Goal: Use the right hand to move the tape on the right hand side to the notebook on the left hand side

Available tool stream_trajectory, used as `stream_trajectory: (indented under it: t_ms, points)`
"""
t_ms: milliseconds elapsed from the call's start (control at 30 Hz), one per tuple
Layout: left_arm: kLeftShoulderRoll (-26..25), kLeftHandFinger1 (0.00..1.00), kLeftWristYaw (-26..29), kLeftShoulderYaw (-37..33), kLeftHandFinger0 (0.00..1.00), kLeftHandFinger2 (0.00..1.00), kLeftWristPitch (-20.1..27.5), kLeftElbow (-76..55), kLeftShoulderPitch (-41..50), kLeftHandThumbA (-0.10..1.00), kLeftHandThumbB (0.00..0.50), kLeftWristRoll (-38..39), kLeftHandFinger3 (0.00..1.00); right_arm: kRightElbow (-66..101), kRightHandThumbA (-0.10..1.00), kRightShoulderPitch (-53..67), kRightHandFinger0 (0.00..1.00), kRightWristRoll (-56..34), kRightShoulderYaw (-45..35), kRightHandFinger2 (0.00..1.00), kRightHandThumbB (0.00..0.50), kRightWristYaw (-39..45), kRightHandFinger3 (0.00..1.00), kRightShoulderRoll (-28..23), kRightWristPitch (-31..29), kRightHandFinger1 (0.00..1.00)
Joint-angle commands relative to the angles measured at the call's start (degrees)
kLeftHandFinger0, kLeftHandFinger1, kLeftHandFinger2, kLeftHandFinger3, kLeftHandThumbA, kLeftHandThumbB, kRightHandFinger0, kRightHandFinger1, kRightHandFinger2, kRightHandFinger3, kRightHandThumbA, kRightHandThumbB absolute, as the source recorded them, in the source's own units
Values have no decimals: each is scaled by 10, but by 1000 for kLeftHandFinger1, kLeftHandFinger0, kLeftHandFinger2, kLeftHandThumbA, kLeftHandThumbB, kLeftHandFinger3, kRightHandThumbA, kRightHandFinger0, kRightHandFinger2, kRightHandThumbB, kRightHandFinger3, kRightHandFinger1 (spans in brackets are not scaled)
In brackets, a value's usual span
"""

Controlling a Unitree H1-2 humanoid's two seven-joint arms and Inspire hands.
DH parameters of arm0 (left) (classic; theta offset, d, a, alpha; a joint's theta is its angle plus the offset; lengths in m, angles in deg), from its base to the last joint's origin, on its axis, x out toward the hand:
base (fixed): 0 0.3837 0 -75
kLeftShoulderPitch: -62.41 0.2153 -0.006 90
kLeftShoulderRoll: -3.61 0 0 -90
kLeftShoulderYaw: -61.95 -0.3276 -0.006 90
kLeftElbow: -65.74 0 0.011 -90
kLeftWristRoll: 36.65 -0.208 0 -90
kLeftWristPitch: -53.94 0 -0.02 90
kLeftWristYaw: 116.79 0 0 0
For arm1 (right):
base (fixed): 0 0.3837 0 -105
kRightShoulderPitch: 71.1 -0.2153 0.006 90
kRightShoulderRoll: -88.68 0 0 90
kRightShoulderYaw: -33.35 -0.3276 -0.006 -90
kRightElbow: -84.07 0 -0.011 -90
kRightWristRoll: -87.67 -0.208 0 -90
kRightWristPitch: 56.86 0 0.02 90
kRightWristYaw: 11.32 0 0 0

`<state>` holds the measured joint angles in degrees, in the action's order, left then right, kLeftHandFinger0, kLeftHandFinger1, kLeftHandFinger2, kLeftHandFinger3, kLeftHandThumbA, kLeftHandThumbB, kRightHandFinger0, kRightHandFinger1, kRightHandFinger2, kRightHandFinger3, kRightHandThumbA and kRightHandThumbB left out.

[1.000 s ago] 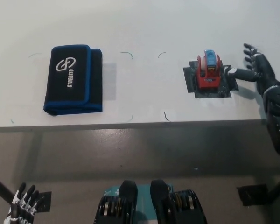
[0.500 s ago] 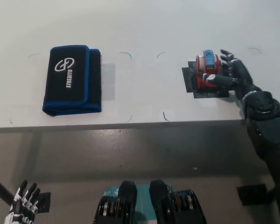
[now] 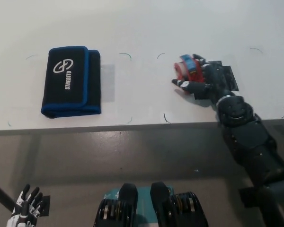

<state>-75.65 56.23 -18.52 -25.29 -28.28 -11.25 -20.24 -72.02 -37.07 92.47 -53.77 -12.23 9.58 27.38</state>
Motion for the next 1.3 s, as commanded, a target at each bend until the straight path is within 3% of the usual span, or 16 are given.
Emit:
stream_trajectory:
  t_ms: [0, 167, 267, 367, 467, 500, 533, 600, 767, 867, 933, 967, 1100, 1267]
  points:
    - [-6, 1000, 2, 2, 1000, 1000, -5, -18, 5, 803, 294, -1, 1000, -3, 902, -46, 1000, 2, 6, 1000, 101, 1, 1000, 19, -28, 1000]
    - [-7, 1000, 2, 2, 1000, 1000, -13, -25, 5, 804, 302, -2, 1000, -16, 910, -51, 1000, 3, 8, 1000, 139, -5, 1000, 38, -33, 1000]
    - [-6, 1000, 3, 2, 1000, 1000, -11, -23, 3, 810, 311, -5, 1000, -30, 910, -60, 1000, 12, 17, 1000, 113, -11, 1000, 47, -42, 1000]
    - [-6, 1000, 3, -2, 1000, 1000, -16, -27, 3, 817, 301, -9, 1000, -43, 915, -68, 1000, 17, 24, 1000, 159, -17, 1000, 56, -46, 1000]
    - [-6, 1000, 2, -4, 1000, 1000, -18, -27, 1, 816, 306, -12, 1000, -54, 886, -75, 1000, 11, 23, 1000, 151, -15, 1000, 65, -61, 1000]
    - [-7, 1000, 0, -4, 1000, 1000, -19, -28, 0, 812, 306, -9, 1000, -48, 874, -82, 1000, 14, 29, 1000, 112, -12, 1000, 80, -53, 1000]
    - [-6, 1000, 1, -4, 1000, 1000, -21, -29, -1, 812, 313, -9, 1000, -50, 900, -87, 1000, 21, 35, 1000, 135, -17, 1000, 83, -53, 1000]
    - [-6, 1000, 2, -5, 1000, 1000, -24, -32, -1, 815, 303, -12, 1000, -50, 873, -87, 1000, 13, 31, 1000, 125, -9, 1000, 88, -65, 1000]
    - [-8, 1000, 1, -6, 1000, 1000, -27, -33, -4, 834, 296, -13, 1000, -71, 876, -110, 1000, 8, 28, 1000, 170, -5, 1000, 121, -68, 1000]
    - [-7, 1000, 1, -8, 1000, 1000, -29, -36, -4, 842, 305, -17, 1000, -77, 880, -116, 1000, 3, 26, 1000, 137, 10, 1000, 129, -76, 1000]
    - [-6, 1000, 1, -8, 1000, 1000, -30, -36, -4, 839, 317, -16, 1000, -81, 895, -123, 1000, 4, 26, 1000, 155, 10, 1000, 137, -67, 1000]
    - [-6, 1000, 0, -8, 1000, 1000, -30, -36, -5, 833, 308, -16, 1000, -81, 903, -126, 1000, 5, 27, 1000, 194, 8, 1000, 142, -60, 1000]
    - [-8, 1000, -1, -7, 1000, 1000, -30, -38, -4, 836, 307, -15, 1000, -77, 874, -126, 1000, -1, 22, 1000, 183, 18, 1000, 151, -66, 1000]
    - [-10, 1000, -1, -7, 1000, 1000, -31, -37, -4, 854, 310, -17, 1000, -75, 926, -122, 1000, 12, 34, 1000, 201, 17, 1000, 146, -73, 1000]
